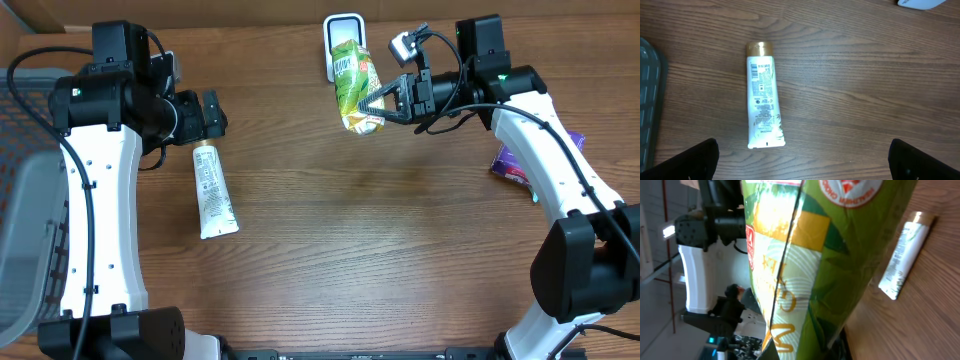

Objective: Scan the item barcode
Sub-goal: 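Lift the snack bar and hold it in front of the white scanner, then carry the snack bar right and release it beside the pad pack, then lower the left gripper onto the white tube and grasp it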

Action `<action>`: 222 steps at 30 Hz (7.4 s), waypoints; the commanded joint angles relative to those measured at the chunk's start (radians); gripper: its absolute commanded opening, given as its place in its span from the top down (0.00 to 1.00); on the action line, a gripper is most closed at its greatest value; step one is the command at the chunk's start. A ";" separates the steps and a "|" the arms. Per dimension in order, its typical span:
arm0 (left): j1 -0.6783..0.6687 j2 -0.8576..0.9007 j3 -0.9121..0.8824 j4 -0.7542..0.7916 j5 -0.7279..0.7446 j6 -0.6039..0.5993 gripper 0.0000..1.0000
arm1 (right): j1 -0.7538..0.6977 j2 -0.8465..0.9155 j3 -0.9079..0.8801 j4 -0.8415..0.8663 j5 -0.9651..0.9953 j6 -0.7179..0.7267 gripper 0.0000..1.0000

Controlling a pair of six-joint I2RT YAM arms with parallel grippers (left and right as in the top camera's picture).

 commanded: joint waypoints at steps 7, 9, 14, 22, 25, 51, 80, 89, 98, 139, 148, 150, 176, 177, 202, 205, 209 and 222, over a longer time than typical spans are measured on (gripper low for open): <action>-0.006 0.010 0.004 0.004 0.003 -0.003 0.00 | 0.000 -0.033 0.015 0.225 -0.091 0.268 0.96; -0.006 0.010 0.004 0.004 0.003 -0.003 0.00 | 0.000 -0.035 0.015 0.305 -0.091 0.341 0.96; -0.006 0.010 0.004 0.004 0.003 -0.003 0.01 | 0.000 -0.039 0.015 0.575 -0.091 0.593 0.96; -0.006 0.010 0.004 0.004 0.003 -0.003 0.00 | 0.007 -0.035 0.013 0.941 -0.066 0.828 0.96; -0.006 0.010 0.004 0.004 0.003 -0.003 0.01 | 0.021 -0.015 0.013 0.914 -0.056 0.779 0.96; -0.006 0.010 0.004 0.004 0.003 -0.003 0.00 | 0.225 0.073 0.419 -0.013 1.884 -0.436 0.96; -0.006 0.010 0.004 0.004 0.003 -0.003 0.00 | 0.288 0.471 0.418 0.451 2.128 -1.154 0.96; -0.006 0.010 0.004 0.004 0.003 -0.003 0.00 | 0.286 0.525 0.417 0.443 2.129 -1.155 0.96; -0.006 0.010 0.004 0.004 0.003 -0.003 0.01 | 0.271 0.529 0.411 0.422 2.126 -1.150 0.96; -0.006 0.010 0.004 0.004 0.003 -0.003 0.00 | -0.089 -0.010 -0.099 -0.219 1.571 0.418 0.96; -0.006 0.010 0.004 0.004 0.003 -0.003 0.00 | -0.233 -0.010 -0.243 -0.122 1.570 0.404 0.85; -0.006 0.010 0.004 0.004 0.003 -0.003 0.00 | -0.254 -0.010 -0.243 -0.122 1.562 0.356 0.64; -0.006 0.010 0.004 0.004 0.003 -0.003 0.00 | 0.113 0.005 0.187 -0.326 1.097 0.067 0.00; -0.006 0.010 0.004 0.004 0.003 -0.003 0.00 | 0.130 0.009 0.186 -0.317 1.096 0.080 0.00; -0.012 0.037 -0.007 0.031 0.058 -0.010 0.44 | 0.129 0.121 0.175 -0.303 1.096 0.128 0.00; -0.032 0.054 -0.069 0.013 -0.098 -0.120 0.51 | 0.108 0.121 0.175 -0.312 1.096 0.125 0.00; -0.062 0.053 -0.238 0.085 -0.286 -0.262 0.55 | 0.093 0.121 0.175 -0.314 1.095 0.116 0.00; -0.033 0.053 -0.729 0.516 -0.489 -0.403 0.52 | 0.096 0.121 0.175 -0.340 1.096 0.045 0.00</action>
